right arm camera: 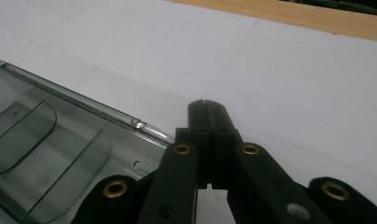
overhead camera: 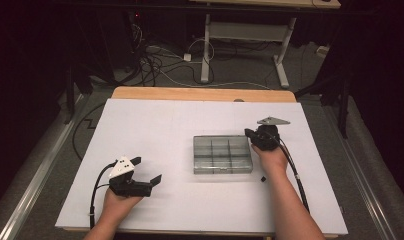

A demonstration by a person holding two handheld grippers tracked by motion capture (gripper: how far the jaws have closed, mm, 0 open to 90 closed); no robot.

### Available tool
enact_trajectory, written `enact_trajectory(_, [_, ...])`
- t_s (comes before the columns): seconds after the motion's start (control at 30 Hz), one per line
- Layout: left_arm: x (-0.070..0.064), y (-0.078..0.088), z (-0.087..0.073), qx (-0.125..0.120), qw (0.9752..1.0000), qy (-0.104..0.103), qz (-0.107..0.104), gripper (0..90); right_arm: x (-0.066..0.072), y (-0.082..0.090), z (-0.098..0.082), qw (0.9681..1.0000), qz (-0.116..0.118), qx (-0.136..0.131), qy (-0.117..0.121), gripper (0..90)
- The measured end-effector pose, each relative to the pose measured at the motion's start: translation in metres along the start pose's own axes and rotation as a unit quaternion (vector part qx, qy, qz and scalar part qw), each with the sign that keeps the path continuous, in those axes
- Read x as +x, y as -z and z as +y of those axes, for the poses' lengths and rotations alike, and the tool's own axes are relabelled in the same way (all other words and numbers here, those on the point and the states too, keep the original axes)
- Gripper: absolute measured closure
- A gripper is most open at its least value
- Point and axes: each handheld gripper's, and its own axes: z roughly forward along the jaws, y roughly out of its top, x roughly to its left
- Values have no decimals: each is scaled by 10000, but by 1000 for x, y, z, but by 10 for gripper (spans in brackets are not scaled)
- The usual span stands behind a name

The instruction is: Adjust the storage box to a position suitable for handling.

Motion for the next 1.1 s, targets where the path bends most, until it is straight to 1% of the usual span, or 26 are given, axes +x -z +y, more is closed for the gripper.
enact_trajectory(0.1, [0, 1, 0, -55, 10000, 9, -27, 0, 14, 3, -2, 9999, 131, 56, 81, 900])
enact_trajectory(0.17, [0, 1, 0, -63, 10000, 32, -33, 0, 23, 4, -3, 9997, 164, 90, 172, 900])
enact_trajectory(0.2, [0, 1, 1, -72, 9999, 62, -34, 0, 27, 5, -3, 9996, 117, 75, 250, 900])
enact_trajectory(0.23, [0, 1, 1, -71, 9999, 65, -34, 0, 28, 8, -2, 9995, 70, 30, 298, 900])
enact_trajectory(0.3, [0, 2, 1, -78, 10000, 53, -31, 0, 26, 15, -1, 9997, 124, -50, 188, 900])
enact_trajectory(0.37, [0, 2, 1, -71, 9999, 62, -44, 0, 25, 26, -2, 9998, 47, -103, 160, 900])
enact_trajectory(0.47, [1, 1, 2, -47, 9999, 105, -45, 0, 26, 43, -11, 9997, -83, -166, 138, 900])
enact_trajectory(0.5, [1, 1, 2, -30, 9999, 109, -49, 0, 27, 51, -18, 9997, -106, -215, 105, 900])
enact_trajectory(0.57, [1, 0, 2, -7, 9999, 96, -50, 0, 29, 62, -28, 9995, -125, -305, 22, 900])
enact_trajectory(0.6, [0, 0, 1, 2, 10000, 80, -54, 0, 32, 70, -35, 9991, -127, -408, -19, 900])
enact_trajectory(0.63, [0, 0, 1, 2, 10000, 71, -57, 0, 34, 74, -40, 9990, -107, -434, -39, 900])
enact_trajectory(0.67, [0, 0, 1, -8, 10000, 63, -65, 0, 36, 77, -44, 9990, -103, -428, -2, 900])
enact_trajectory(0.73, [0, 1, 1, -1, 10000, 52, -67, 0, 39, 81, -49, 9992, -65, -397, 3, 900])
enact_trajectory(0.8, [0, 0, 1, -8, 9999, 88, -53, 0, 42, 83, -52, 9992, -78, -385, 23, 900])
enact_trajectory(0.87, [1, -1, 2, 4, 10000, 82, -46, 0, 42, 82, -54, 9994, -60, -329, 29, 900])
enact_trajectory(0.97, [1, -1, 2, -21, 10000, 89, -19, 0, 43, 73, -54, 9998, 93, -162, 86, 900])
enact_trajectory(1.0, [1, -1, 2, -30, 10000, 87, -16, 0, 46, 69, -54, 9997, 190, -72, 128, 900])
enact_trajectory(1.1, [0, 0, 1, -36, 10000, 42, -28, 0, 53, 63, -54, 9994, 207, 24, 263, 900])
